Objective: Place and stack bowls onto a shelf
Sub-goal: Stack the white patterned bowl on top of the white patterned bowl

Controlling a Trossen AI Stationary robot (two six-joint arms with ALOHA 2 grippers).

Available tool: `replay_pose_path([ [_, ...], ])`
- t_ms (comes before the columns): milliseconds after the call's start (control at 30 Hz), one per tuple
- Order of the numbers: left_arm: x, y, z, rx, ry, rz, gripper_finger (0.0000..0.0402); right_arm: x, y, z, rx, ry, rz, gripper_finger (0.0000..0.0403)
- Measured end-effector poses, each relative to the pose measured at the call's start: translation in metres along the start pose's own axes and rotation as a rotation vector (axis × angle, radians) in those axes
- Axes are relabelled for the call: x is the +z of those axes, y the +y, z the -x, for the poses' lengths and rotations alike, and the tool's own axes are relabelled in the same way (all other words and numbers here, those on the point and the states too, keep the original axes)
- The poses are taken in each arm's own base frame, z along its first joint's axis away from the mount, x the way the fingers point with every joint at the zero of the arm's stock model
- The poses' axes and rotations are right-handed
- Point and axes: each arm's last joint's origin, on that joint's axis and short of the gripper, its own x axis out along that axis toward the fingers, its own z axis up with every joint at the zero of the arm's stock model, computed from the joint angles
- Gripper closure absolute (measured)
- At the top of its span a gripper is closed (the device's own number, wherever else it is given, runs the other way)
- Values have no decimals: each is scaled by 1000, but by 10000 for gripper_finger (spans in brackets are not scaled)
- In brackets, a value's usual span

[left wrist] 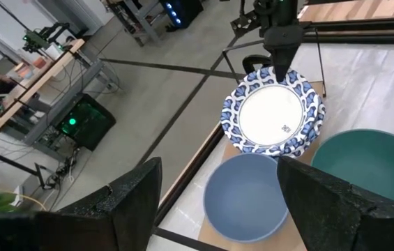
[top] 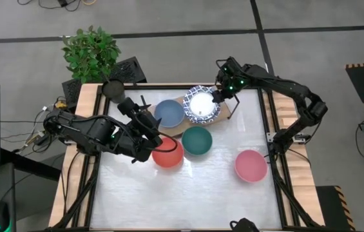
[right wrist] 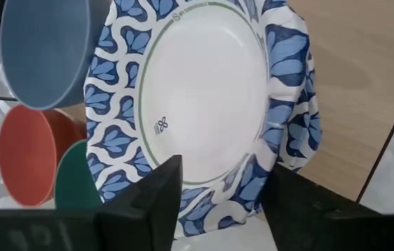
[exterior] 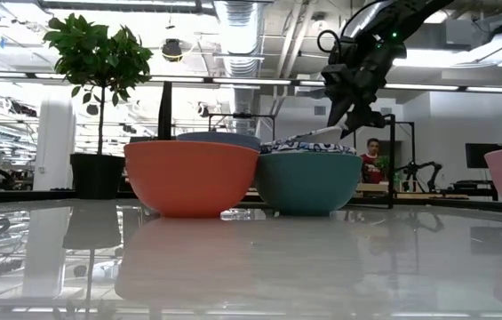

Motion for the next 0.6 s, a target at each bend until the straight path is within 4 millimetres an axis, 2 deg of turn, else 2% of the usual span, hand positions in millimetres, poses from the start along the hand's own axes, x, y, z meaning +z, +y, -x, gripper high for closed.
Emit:
replay_pose_path([
  [333, 0, 0, 0, 1, 0, -1, 129, 0, -1, 2, -56, -5, -2, 185],
  [600, 0, 0, 0, 1, 0, -1, 129, 10, 16, 23, -207, -54, 62, 186],
])
